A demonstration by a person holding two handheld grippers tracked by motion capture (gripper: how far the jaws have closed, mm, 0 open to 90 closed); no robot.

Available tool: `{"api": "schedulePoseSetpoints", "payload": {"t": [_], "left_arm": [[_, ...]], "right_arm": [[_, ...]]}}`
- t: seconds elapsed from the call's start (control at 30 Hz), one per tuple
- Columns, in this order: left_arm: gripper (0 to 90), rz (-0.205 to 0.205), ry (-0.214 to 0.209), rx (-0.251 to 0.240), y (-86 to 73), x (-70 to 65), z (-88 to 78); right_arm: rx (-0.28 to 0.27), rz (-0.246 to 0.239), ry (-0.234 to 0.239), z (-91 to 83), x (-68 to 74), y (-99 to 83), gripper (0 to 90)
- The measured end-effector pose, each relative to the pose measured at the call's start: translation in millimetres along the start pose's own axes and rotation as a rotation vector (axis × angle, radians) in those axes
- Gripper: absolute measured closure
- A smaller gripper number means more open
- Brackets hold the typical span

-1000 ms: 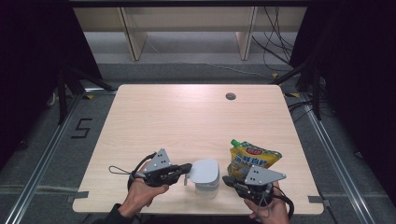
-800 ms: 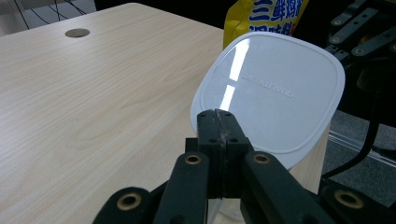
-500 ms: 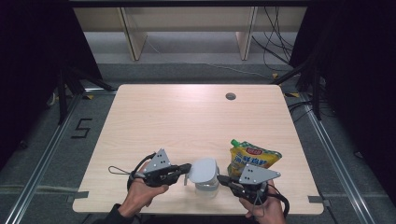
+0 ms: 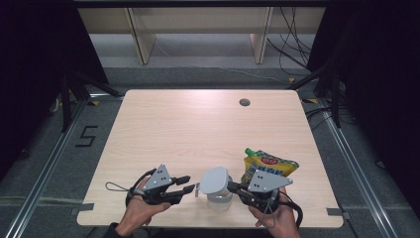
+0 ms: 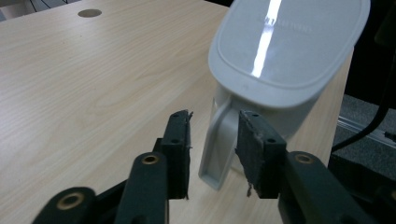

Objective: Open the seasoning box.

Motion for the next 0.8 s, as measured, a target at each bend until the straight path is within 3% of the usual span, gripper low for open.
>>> {"api": "schedulePoseSetpoints", "payload": {"t": [0.1, 0.13, 0.17, 0.3, 0.4, 0.47, 0.53, 0.57, 0.6, 0.67, 0.7, 0.77, 0.8], "left_arm": [[52.9, -0.009, 0.013, 0.013, -9.3, 1.5, -4.6], [52.9, 0.009, 0.015, 0.019, -12.0, 2.8, -5.8], [51.0, -0.015, 0.019, 0.027, -15.3, 1.9, -6.6], [42.9, -0.021, 0.032, 0.05, -24.6, 3.7, -10.5], [42.0, -0.033, 0.038, 0.062, -29.9, 4.2, -13.1], [41.9, -0.017, 0.039, 0.066, -31.6, 5.7, -16.4], [41.9, -0.035, 0.038, 0.06, -32.0, 3.6, -17.2], [41.9, -0.01, 0.033, 0.063, -32.4, 4.1, -17.7], [41.9, -0.031, 0.034, 0.065, -33.0, 1.7, -17.6], [42.0, -0.027, 0.032, 0.066, -33.3, 1.3, -17.7], [41.9, -0.003, 0.031, 0.072, -34.1, 2.2, -17.8], [41.5, -0.011, 0.034, 0.063, -34.4, 1.8, -16.6], [41.1, -0.011, 0.032, 0.086, -37.3, 1.8, -16.8]], "right_arm": [[-0.013, -0.025, -0.001, 3.2, 2.9, 6.9, 90.0], [-0.008, -0.017, 0.008, 4.2, 5.0, 8.1, 90.0], [-0.009, -0.016, 0.005, 5.0, 6.2, 9.9, 90.0], [-0.008, -0.048, 0.021, 13.8, 14.0, 16.7, 90.0], [-0.007, -0.055, 0.024, 17.3, 16.9, 18.3, 90.0], [-0.008, -0.058, 0.024, 20.7, 19.7, 19.8, 90.0], [0.002, -0.063, 0.034, 23.7, 23.1, 20.9, 90.0], [-0.001, -0.067, 0.036, 25.6, 24.5, 21.7, 90.0], [0.009, -0.071, 0.046, 27.9, 27.1, 22.3, 90.0], [0.001, -0.074, 0.042, 29.9, 28.4, 23.3, 90.0], [-0.001, -0.083, 0.046, 31.9, 31.1, 24.8, 90.0], [0.004, -0.087, 0.048, 32.0, 32.6, 25.2, 90.0], [-0.001, -0.099, 0.047, 31.7, 32.0, 25.8, 90.0]]}}
Point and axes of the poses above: each handheld gripper's, and its own axes: z roughly forward along the jaws, y roughly out of its top, x roughly to its left, the point moved 8 cm from there along z, roughly forward along the jaws, and after that the axes turned 13 degrees about z, right-handed, at the moved point
